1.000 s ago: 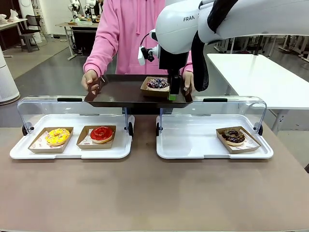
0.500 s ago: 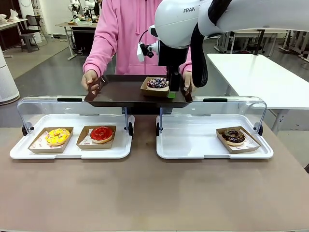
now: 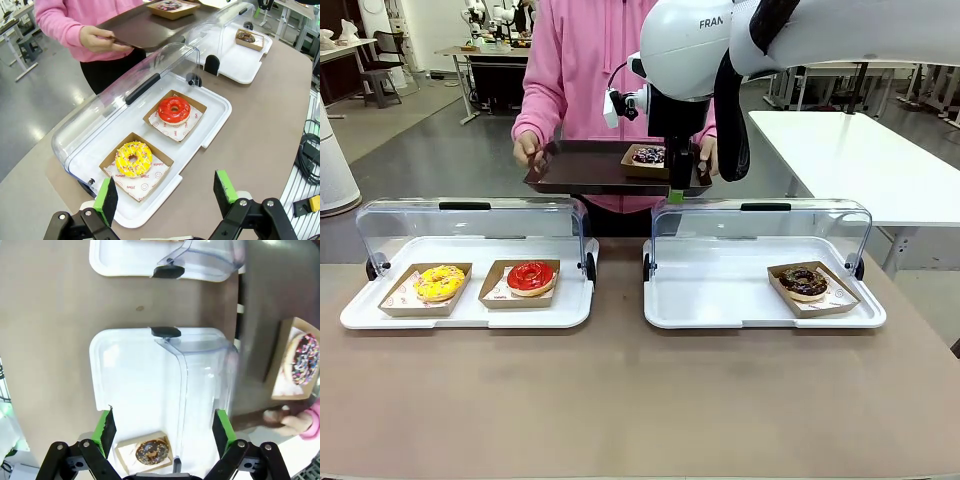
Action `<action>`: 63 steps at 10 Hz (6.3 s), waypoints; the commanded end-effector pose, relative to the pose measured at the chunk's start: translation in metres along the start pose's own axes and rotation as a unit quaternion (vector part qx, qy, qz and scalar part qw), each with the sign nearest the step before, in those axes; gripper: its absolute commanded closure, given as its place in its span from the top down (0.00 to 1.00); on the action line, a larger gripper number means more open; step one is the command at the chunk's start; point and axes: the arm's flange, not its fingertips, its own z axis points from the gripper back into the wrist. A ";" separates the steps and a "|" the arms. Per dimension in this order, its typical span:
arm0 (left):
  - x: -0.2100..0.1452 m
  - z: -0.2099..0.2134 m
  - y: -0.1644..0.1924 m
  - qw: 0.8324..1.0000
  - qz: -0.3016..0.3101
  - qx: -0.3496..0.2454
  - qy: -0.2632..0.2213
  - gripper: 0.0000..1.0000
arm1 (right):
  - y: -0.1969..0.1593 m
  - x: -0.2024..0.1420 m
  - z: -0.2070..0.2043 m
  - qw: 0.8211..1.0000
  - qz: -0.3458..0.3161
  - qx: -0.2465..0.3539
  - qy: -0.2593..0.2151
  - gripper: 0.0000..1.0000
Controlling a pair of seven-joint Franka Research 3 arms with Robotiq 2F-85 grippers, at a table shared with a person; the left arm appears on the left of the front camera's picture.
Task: Provide the desired donut to the person.
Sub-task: Place the picked Paper togo box onto the Handle tray extended by the person, then pick up and lift the Paper togo box containing the Donut pointed at by the person.
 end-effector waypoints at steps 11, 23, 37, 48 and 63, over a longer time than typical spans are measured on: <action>-0.001 0.000 0.000 1.000 0.002 -0.003 -0.009 1.00 | 0.000 -0.001 -0.003 1.000 -0.002 -0.007 -0.002 1.00; -0.001 0.000 0.000 1.000 0.002 -0.003 -0.009 1.00 | 0.067 -0.304 0.051 0.931 -0.150 -0.008 -0.331 1.00; -0.001 0.000 0.000 1.000 0.002 -0.003 -0.009 1.00 | 0.117 -0.332 0.067 0.898 -0.258 0.025 -0.355 1.00; -0.001 0.000 0.000 1.000 0.002 -0.003 -0.009 1.00 | 0.117 -0.332 0.067 0.898 -0.258 0.025 -0.355 1.00; -0.001 0.000 0.000 1.000 0.002 -0.003 -0.009 1.00 | 0.117 -0.332 0.067 0.898 -0.258 0.025 -0.355 1.00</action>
